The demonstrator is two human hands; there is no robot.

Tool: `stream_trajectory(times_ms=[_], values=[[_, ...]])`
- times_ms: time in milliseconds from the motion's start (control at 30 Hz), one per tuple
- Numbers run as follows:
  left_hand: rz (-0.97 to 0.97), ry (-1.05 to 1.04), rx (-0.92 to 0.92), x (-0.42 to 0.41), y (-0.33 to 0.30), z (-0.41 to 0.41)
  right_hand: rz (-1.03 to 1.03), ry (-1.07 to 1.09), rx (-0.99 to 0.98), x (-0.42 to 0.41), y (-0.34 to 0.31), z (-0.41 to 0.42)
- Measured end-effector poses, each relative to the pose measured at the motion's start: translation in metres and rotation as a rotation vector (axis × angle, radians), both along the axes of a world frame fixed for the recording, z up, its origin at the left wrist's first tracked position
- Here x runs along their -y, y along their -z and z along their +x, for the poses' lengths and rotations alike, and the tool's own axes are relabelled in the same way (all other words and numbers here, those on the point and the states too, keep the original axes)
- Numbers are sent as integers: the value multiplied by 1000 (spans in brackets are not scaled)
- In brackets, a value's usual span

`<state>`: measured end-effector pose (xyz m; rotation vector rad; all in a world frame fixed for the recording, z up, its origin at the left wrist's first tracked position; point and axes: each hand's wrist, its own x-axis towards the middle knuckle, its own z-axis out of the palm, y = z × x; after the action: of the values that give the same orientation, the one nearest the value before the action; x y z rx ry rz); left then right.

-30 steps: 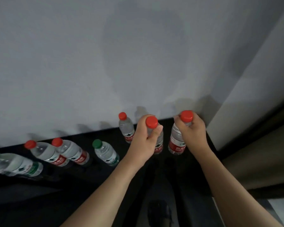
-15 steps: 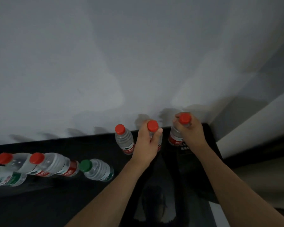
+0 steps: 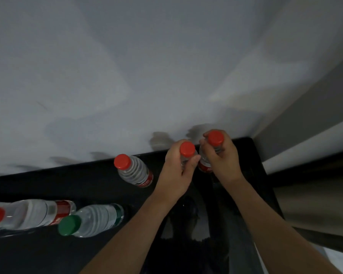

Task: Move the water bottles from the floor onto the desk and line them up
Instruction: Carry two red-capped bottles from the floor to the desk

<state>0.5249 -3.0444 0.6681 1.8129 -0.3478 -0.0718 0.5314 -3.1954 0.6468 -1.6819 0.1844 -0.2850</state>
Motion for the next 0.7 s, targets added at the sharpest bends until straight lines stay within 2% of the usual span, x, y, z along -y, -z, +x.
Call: stream_trajectory(times_ms=[400,500,633,700], values=[[133,2,-49,-8,-19,-11,-36,-135,-126,6,-32,-12],[207,-25,-37,-13,-33,-24,-120,-101,-81,6,-52,-30],[308,-124,-36,-30,-57,-54,-265,65,20,-9,-78,-59],[327,-167,16,-42,-72,-75,-360,74,92,-24,-91,-75]])
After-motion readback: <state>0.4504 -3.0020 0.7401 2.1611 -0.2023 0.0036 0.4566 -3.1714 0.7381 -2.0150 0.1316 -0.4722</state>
